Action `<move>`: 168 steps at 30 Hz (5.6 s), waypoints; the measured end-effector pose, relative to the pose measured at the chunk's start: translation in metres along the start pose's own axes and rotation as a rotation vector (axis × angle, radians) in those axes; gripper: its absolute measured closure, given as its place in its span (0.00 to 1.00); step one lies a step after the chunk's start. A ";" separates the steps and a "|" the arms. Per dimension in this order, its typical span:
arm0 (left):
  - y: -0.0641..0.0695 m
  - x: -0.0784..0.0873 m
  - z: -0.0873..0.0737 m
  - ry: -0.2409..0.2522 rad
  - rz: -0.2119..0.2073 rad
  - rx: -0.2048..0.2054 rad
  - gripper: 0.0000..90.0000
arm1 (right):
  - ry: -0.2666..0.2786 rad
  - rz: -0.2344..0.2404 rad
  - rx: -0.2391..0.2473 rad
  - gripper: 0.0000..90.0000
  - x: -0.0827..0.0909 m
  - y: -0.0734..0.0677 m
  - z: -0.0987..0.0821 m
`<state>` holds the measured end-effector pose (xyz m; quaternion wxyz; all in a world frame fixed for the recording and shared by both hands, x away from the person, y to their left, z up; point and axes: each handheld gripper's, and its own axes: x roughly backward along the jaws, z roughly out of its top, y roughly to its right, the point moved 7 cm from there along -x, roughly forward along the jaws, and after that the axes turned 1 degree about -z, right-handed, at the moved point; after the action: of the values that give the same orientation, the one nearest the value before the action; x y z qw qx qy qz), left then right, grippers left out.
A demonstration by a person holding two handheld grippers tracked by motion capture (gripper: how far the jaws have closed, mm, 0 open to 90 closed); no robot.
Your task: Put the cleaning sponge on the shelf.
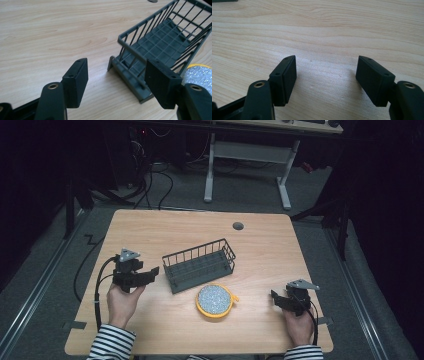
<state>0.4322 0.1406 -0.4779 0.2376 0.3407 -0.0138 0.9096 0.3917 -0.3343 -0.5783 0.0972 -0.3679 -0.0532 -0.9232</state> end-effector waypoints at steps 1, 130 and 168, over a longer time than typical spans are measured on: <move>-0.001 0.001 -0.003 -0.003 0.003 0.001 0.41 | 0.000 0.000 0.000 0.37 0.000 0.000 0.000; -0.048 -0.035 -0.101 -0.033 0.209 0.033 0.34 | -0.228 0.601 0.128 0.61 -0.035 -0.165 0.056; -0.048 -0.035 -0.101 -0.034 0.209 0.033 0.34 | -0.105 0.608 0.244 0.89 0.009 -0.157 0.080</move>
<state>0.4144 0.1868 -0.5836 0.1358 0.3564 -0.0383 0.9236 0.4043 -0.1693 -0.5180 0.4087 -0.3998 -0.0559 -0.8185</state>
